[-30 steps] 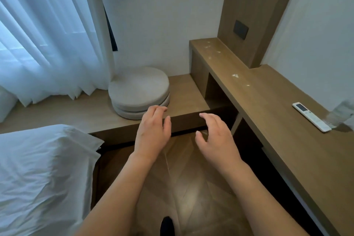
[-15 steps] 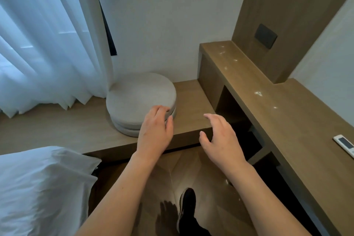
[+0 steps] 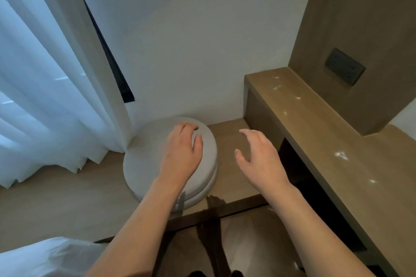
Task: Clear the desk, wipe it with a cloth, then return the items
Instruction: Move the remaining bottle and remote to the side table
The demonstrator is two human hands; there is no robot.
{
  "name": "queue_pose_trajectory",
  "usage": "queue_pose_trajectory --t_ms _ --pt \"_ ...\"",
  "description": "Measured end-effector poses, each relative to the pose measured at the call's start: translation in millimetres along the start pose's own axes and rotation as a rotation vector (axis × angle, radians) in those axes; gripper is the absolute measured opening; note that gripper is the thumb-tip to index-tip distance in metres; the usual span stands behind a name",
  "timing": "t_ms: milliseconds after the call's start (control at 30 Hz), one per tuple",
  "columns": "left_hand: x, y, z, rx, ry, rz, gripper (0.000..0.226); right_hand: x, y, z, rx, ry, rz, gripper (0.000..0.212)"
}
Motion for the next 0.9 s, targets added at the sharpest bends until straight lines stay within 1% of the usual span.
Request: queue_pose_trajectory --t_ms 200,367,500,600,700,900 --pt "0.2 -75.0 -76.5 -0.158 -0.070 0.059 0.030 26.5 -6.7 -65.7 0.042 -0.118 0.078 0.054" --pt "29.8 -124.5 -142.3 -0.264 -0.239 0.146 0.028 56.7 0.9 -98.8 0.138 -0.283 0.129 0.053" --pt "62.6 -163.5 -167.4 -0.346 -0.355 0.214 0.031 77.4 11.5 -101.0 0.185 -0.416 0.160 0.052" --pt "99.1 -186.1 -161.5 -0.418 -0.436 0.249 0.034 95.8 30.6 -87.5 0.237 -0.539 0.175 0.052" --pt "142.2 -204.3 -140.5 -0.512 -0.552 0.300 0.036 116.4 54.5 -57.5 0.323 -0.663 0.180 0.054" --pt "239.9 -224.7 -55.4 -0.751 -0.823 0.413 0.036 149.0 98.4 46.9 0.530 -0.972 0.217 0.056"
Point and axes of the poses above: each hand's wrist, its own z-axis away from the middle knuckle, its own y-axis out of the back of the hand, x = y × z, the point moved 5 cm from there along -z, towards the middle knuckle, and after that the axes turned 7 degrees about x, right-handed, at the moved point
